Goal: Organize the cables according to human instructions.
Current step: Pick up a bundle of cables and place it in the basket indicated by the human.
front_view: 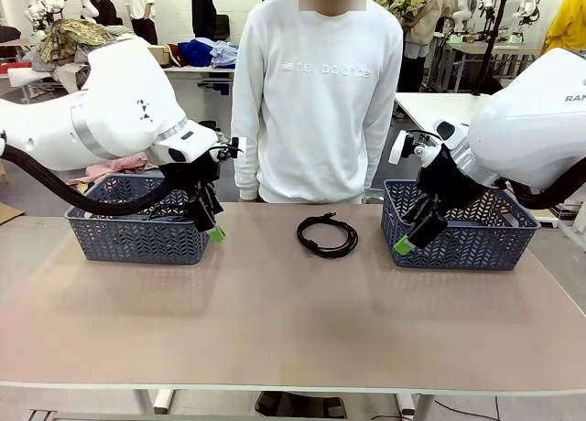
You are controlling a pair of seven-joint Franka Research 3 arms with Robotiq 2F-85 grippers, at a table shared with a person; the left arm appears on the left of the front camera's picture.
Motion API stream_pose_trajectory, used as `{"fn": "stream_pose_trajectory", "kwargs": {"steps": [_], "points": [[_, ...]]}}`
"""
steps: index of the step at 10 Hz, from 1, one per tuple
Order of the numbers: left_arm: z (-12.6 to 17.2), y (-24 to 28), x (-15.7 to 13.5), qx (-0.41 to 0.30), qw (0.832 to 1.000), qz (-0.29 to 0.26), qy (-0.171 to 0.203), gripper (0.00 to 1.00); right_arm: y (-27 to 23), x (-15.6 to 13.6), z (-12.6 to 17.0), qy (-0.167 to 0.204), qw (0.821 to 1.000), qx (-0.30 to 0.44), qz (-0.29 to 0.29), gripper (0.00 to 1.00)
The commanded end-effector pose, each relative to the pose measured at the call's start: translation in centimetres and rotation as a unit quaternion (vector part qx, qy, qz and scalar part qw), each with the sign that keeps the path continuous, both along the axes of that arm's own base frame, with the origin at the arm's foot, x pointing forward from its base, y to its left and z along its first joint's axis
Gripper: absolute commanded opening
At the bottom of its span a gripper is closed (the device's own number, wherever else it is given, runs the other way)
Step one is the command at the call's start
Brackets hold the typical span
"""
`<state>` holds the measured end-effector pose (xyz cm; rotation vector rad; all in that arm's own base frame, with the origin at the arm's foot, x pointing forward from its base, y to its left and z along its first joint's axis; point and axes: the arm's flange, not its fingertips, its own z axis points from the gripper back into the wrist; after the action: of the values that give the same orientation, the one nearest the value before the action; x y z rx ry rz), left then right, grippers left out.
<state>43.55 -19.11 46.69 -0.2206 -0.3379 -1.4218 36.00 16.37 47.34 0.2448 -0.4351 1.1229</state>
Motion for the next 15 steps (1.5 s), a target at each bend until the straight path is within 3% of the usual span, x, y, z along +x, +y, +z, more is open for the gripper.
{"fn": "stream_pose_trajectory", "kwargs": {"steps": [1, 15], "points": [[0.09, -0.52, -0.13, 0.001, 1.000, -0.002, -0.005, 1.00, 0.13, 0.08, 0.19, 0.001, 1.000, -0.001, -0.001, 1.00], [0.09, -0.52, -0.13, 0.001, 1.000, -0.002, -0.005, 1.00, 0.13, 0.08, 0.19, 0.001, 1.000, -0.001, -0.001, 1.00]]}}
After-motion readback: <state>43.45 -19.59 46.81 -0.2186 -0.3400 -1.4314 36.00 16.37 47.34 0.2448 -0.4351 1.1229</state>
